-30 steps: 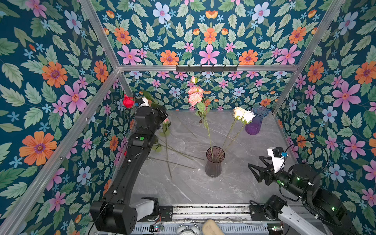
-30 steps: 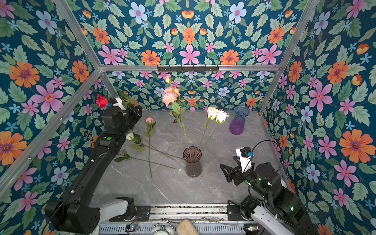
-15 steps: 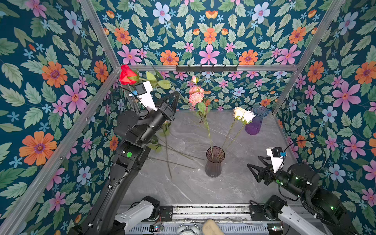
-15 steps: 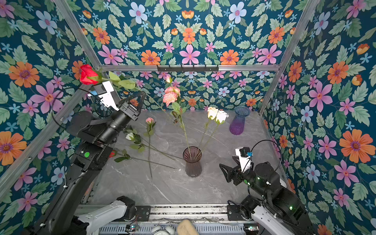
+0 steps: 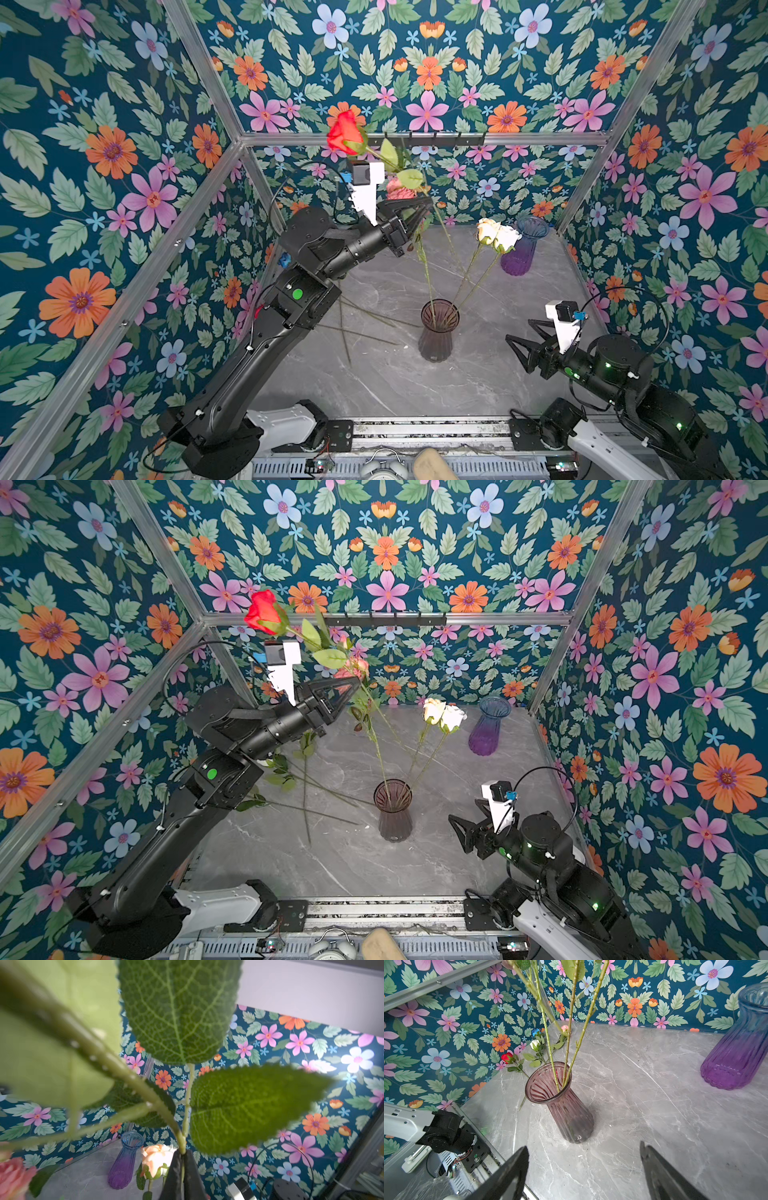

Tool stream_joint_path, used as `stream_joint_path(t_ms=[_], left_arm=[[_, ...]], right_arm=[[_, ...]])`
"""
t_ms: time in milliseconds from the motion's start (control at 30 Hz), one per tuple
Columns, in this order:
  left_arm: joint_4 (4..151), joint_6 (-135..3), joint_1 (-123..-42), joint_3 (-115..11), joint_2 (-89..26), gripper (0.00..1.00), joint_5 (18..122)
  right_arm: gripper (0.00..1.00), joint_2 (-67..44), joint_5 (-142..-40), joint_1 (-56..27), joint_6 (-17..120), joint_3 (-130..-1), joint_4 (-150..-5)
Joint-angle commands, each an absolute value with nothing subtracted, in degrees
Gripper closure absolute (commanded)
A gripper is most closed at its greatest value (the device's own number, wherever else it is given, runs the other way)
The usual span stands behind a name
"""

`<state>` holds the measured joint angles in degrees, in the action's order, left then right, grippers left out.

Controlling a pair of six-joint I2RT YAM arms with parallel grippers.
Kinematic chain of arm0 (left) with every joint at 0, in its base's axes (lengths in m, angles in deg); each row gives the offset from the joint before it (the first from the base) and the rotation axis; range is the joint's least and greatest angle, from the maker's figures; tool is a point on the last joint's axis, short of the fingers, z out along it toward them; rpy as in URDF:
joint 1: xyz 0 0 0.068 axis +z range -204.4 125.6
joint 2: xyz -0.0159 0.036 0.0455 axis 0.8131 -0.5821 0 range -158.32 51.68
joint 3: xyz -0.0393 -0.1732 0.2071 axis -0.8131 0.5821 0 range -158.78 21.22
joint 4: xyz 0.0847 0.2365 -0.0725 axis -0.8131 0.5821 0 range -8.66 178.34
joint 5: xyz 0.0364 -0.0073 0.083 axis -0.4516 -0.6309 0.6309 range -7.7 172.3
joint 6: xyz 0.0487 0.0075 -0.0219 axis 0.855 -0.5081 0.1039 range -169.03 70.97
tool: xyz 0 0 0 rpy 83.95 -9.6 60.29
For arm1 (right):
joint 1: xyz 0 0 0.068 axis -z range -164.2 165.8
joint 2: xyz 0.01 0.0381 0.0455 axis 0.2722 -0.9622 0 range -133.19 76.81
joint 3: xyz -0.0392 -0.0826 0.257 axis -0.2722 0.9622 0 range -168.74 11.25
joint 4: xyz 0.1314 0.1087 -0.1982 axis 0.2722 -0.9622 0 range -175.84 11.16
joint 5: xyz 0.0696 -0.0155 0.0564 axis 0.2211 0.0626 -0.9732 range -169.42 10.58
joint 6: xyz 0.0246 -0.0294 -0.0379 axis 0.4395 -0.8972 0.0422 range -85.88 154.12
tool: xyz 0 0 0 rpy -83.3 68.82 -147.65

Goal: Arrange flowers in a vase
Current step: Place the flower in the vase.

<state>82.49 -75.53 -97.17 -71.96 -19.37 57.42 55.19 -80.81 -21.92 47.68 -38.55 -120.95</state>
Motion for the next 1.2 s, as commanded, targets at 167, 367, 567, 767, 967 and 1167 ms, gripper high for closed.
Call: stream_joint_path(t_ms=[167,367,567,767,967,1167], left_arm=[[94.4,-62.7,-102.8,-73.1,-21.5,1.0,61.5],[99.6,-59.3,-103.6,-75.1,-23.2,1.0,61.7],[103.6,-57.3,-103.8,-76.3,-24.5,1.0,63.1],[107.0,-55.6,-104.2,-78.0,-26.6,1.0,64.2],[111.6,-54.7,-104.4,-82.0,-29.4,1.0,64.7],[118.4,-54.9,-104.5,-88.5,-33.6,1.0,60.9]], right_arm=[[0.14,55.0,-80.8,-22.0,48.1,-38.6,-119.5],[0.14,54.3,-81.0,-22.0,48.1,-38.6,-119.3],[0.14,54.2,-80.9,-22.0,48.1,-38.4,-119.2],[0.14,53.7,-81.1,-21.9,48.1,-38.4,-119.1],[0.14,53.5,-81.0,-22.0,48.1,-38.2,-118.9],[0.14,53.4,-81.0,-22.0,48.2,-38.1,-118.7]])
